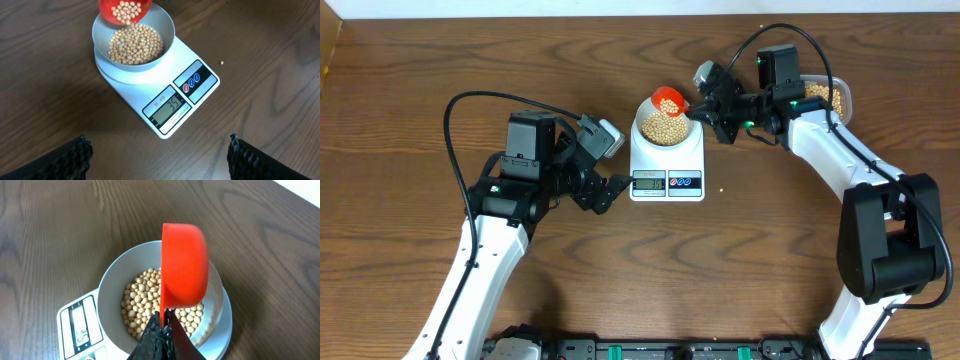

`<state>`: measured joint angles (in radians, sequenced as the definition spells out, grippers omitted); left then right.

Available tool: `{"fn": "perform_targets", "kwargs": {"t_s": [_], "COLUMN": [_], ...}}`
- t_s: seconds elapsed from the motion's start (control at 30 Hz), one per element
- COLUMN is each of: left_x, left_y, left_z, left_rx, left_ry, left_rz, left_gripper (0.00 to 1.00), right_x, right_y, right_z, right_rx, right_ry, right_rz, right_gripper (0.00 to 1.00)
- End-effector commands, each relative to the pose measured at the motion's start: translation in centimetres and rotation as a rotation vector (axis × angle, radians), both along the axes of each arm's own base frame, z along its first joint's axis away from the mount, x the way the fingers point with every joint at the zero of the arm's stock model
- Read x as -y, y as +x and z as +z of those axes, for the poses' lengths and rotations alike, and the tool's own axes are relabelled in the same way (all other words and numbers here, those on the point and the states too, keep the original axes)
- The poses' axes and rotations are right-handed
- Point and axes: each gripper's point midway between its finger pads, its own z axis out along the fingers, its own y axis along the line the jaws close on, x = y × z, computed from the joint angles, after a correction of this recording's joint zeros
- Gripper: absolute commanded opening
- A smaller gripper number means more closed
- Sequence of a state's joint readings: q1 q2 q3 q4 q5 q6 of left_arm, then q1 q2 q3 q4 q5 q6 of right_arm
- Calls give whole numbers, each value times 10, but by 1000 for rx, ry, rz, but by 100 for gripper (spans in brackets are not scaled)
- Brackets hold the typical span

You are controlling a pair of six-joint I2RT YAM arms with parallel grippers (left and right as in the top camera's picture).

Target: Scoop item into bowl and weigh 50g on scale

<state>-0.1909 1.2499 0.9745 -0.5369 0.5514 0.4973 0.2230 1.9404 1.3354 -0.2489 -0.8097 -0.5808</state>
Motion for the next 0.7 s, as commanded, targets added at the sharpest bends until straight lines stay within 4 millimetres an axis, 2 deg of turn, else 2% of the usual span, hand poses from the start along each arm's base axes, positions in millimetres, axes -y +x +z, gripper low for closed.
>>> {"fn": "perform_targets", "kwargs": {"t_s": [0.0, 0.67], "left_x": [0, 0], "left_y": [-2, -2], "left_z": [1, 1], "left_rx": [-1, -1], "left_ry": [-7, -7], "left_rz": [2, 2], "left_gripper": [89, 89], "right_x": [0, 0], "right_y": [-1, -2], "right_z": [-7, -8], "right_rx": [25, 90], "right_ry": [-15, -38], "right_rz": [28, 74], "right_gripper": [1, 1]}}
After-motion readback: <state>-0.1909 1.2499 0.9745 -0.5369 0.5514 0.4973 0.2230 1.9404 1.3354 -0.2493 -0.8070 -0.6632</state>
